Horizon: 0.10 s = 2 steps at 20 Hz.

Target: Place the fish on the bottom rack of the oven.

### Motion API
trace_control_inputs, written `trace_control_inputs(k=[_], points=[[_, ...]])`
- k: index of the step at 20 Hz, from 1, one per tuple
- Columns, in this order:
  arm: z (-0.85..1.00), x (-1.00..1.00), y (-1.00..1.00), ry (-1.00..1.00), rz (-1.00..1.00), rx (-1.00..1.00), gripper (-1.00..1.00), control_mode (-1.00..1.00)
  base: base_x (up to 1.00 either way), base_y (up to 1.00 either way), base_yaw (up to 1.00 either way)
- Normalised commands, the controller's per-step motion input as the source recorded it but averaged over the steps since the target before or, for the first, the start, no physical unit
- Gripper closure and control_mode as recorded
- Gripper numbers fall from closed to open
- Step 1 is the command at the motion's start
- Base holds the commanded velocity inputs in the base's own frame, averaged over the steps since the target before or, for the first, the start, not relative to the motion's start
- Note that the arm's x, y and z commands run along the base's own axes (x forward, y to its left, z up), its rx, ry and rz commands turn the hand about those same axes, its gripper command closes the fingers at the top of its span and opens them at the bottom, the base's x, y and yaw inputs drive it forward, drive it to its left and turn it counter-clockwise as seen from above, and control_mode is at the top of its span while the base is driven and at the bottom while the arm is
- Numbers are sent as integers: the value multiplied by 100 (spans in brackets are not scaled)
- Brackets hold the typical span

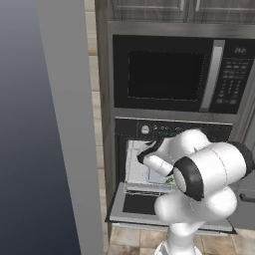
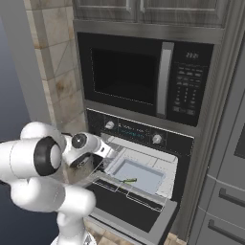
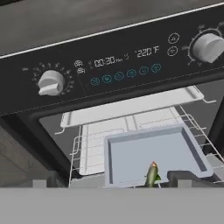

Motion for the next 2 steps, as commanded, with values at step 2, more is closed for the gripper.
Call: trace_control_inputs(k=[2], points=[[66, -73, 37, 0, 6, 0, -100, -100, 0, 0, 0]])
